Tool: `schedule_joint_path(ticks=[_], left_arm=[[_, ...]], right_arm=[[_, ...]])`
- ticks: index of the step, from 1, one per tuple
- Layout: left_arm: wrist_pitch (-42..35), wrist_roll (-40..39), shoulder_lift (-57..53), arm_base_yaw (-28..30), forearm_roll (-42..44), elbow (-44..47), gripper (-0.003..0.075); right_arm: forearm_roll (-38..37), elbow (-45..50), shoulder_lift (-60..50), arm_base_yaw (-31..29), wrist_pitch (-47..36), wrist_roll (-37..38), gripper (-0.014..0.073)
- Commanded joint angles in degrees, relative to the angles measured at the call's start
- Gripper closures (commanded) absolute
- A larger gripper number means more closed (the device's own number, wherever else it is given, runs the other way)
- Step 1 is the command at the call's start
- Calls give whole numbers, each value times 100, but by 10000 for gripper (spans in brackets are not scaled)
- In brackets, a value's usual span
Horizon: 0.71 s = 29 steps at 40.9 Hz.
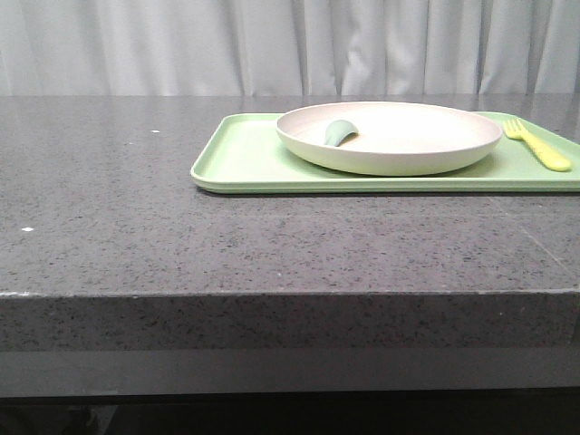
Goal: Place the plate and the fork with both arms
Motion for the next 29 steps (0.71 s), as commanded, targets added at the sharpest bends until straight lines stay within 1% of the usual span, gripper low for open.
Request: schedule_joint_path(ticks=[1, 7, 11, 15, 19, 29], left_arm=[[-487, -57, 48, 8, -23, -158, 738], [-487, -57, 48, 8, -23, -158, 738], [-487, -57, 48, 8, -23, -158, 738], [-487, -57, 48, 8, -23, -158, 738], [-487, -57, 48, 8, -23, -158, 738], [-487, -57, 48, 8, -23, -158, 738]], right_arm=[[-213, 676, -930, -4, -1167, -66, 706], [-223, 1657, -2096, -4, -1620, -66, 706], [-223, 1973, -2800, -4, -1872, -66, 706], [-223, 2054, -3224, -4, -2080, -66, 706], [-223, 2054, -3397, -4, -2072, -66, 706], [-223, 2054, -3410, -4, -2067, -66, 706]])
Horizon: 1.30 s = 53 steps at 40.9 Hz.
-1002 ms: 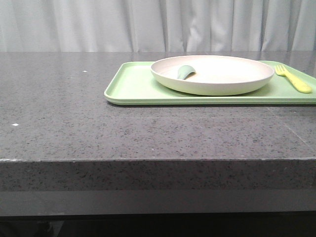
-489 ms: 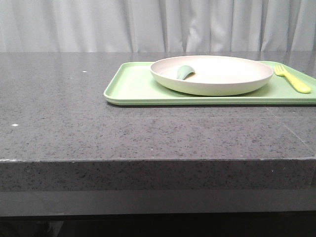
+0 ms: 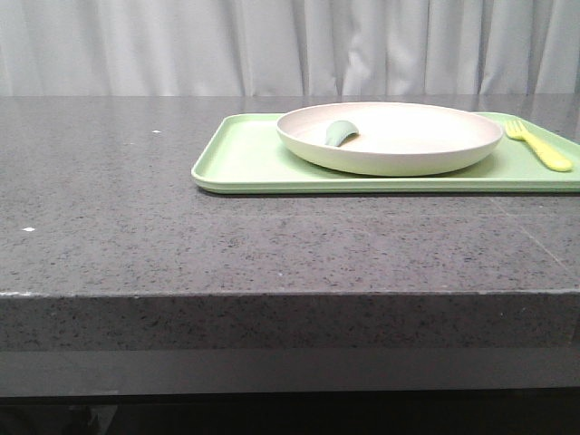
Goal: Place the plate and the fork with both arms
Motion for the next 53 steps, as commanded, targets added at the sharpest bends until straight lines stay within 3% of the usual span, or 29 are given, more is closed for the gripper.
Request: schedule_joint_path(ticks=[1, 53], left_arm=[[-487, -57, 48, 8, -23, -158, 738], [-487, -57, -105, 18, -23, -76, 738]], right_arm=[[-71, -133, 52, -4, -522, -55, 706], [-71, -133, 52, -4, -522, -55, 706]])
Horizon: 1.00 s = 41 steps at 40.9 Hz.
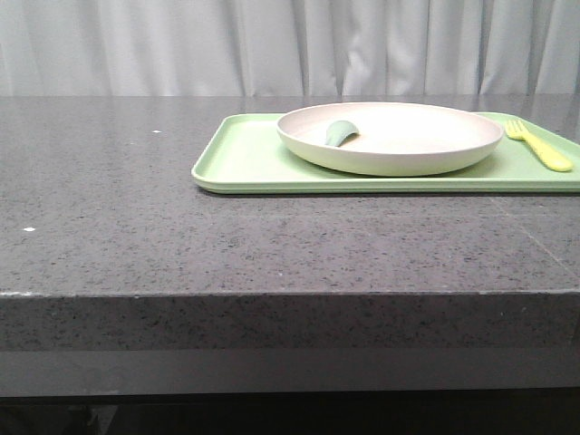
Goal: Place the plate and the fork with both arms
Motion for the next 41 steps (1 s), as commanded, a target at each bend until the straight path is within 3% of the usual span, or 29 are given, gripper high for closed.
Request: schedule_joint_path(ticks=[1, 17, 26, 34, 41], left_arm=[[-477, -57, -143, 26, -23, -58, 738], [-477, -57, -2242, 1029, -69, 1266, 738], [-745, -57, -2223, 1256, -106, 1808, 738], [-1654, -57, -2223, 1256, -106, 2471, 738], [-1489, -57, -2223, 1256, -106, 2458, 738]], right_arm=[[-58, -133, 52, -4, -522, -43, 706], [-58, -133, 52, -4, -522, -43, 706], [-58, -133, 60, -4, -514, -43, 706], [-58, -133, 60, -4, -518, -43, 706], [-58, -133, 60, -4, -517, -43, 706]])
